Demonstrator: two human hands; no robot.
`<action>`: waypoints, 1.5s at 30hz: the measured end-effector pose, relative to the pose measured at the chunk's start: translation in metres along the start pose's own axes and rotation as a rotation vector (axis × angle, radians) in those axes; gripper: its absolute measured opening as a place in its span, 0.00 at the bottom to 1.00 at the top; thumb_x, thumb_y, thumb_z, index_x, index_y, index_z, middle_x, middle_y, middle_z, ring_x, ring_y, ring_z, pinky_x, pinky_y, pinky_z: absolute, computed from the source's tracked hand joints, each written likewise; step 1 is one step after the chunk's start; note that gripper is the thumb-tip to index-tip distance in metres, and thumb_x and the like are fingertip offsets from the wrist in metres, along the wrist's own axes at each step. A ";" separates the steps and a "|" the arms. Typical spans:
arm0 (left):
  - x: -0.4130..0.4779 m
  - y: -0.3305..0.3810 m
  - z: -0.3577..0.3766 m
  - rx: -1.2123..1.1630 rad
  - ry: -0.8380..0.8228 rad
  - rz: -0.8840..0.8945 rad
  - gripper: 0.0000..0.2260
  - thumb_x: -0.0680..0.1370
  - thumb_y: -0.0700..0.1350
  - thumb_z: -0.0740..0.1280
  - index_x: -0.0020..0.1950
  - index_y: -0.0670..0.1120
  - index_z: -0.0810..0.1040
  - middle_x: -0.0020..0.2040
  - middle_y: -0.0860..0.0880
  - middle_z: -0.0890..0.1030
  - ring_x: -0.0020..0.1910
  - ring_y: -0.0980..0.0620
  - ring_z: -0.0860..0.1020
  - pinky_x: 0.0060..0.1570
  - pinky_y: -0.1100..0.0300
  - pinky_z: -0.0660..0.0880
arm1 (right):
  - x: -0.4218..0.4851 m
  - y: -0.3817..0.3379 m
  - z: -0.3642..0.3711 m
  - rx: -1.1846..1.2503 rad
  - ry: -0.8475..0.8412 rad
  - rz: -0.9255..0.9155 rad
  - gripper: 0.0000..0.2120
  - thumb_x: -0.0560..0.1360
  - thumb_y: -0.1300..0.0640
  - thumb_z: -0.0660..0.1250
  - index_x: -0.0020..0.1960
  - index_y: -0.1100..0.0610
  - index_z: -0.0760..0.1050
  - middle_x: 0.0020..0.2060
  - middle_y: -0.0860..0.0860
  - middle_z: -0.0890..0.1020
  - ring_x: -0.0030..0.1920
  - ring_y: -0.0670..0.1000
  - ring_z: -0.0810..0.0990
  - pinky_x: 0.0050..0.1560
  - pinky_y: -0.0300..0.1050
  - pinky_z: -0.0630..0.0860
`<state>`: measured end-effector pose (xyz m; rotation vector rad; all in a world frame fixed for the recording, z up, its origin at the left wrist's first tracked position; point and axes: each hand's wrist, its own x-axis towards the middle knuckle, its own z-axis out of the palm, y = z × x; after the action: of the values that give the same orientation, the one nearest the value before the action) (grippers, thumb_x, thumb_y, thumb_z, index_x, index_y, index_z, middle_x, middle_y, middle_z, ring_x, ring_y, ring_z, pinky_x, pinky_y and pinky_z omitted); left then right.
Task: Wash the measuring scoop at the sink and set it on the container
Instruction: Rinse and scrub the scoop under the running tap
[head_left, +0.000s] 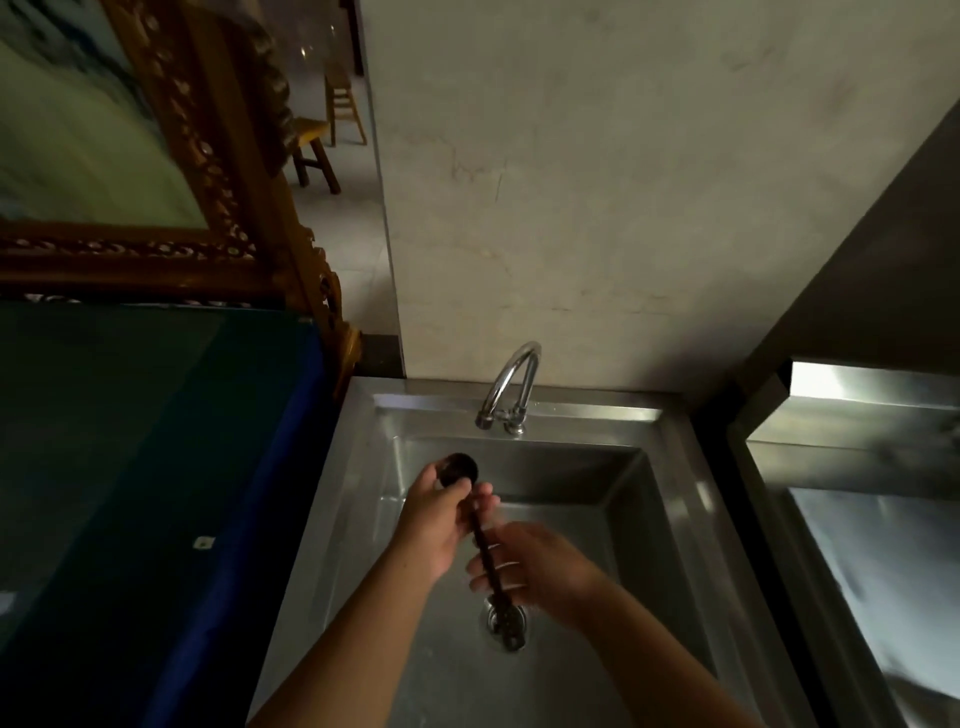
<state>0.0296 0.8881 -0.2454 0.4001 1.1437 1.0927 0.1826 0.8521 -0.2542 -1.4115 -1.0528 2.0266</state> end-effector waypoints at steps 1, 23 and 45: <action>-0.010 0.001 0.000 -0.016 -0.012 0.002 0.12 0.81 0.33 0.60 0.63 0.42 0.69 0.45 0.37 0.83 0.43 0.41 0.85 0.40 0.50 0.81 | -0.010 0.001 -0.003 -0.014 -0.006 -0.025 0.21 0.73 0.41 0.66 0.52 0.58 0.79 0.42 0.57 0.86 0.42 0.56 0.85 0.41 0.45 0.78; -0.123 0.080 0.013 0.179 -0.105 0.071 0.13 0.79 0.42 0.65 0.62 0.38 0.75 0.50 0.36 0.86 0.49 0.40 0.85 0.42 0.49 0.82 | -0.130 -0.142 -0.045 -0.963 0.076 -0.231 0.06 0.75 0.65 0.67 0.46 0.60 0.83 0.37 0.58 0.85 0.34 0.50 0.82 0.42 0.46 0.79; -0.157 0.154 0.033 0.304 -0.241 0.377 0.13 0.74 0.39 0.71 0.59 0.41 0.79 0.53 0.41 0.86 0.51 0.45 0.85 0.46 0.56 0.83 | -0.174 -0.183 -0.012 -1.406 0.452 -0.796 0.08 0.77 0.60 0.65 0.51 0.54 0.83 0.42 0.49 0.84 0.40 0.48 0.80 0.42 0.41 0.78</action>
<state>-0.0172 0.8341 -0.0348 0.9915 1.0422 1.1566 0.2477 0.8409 -0.0100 -1.4107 -2.4148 0.2012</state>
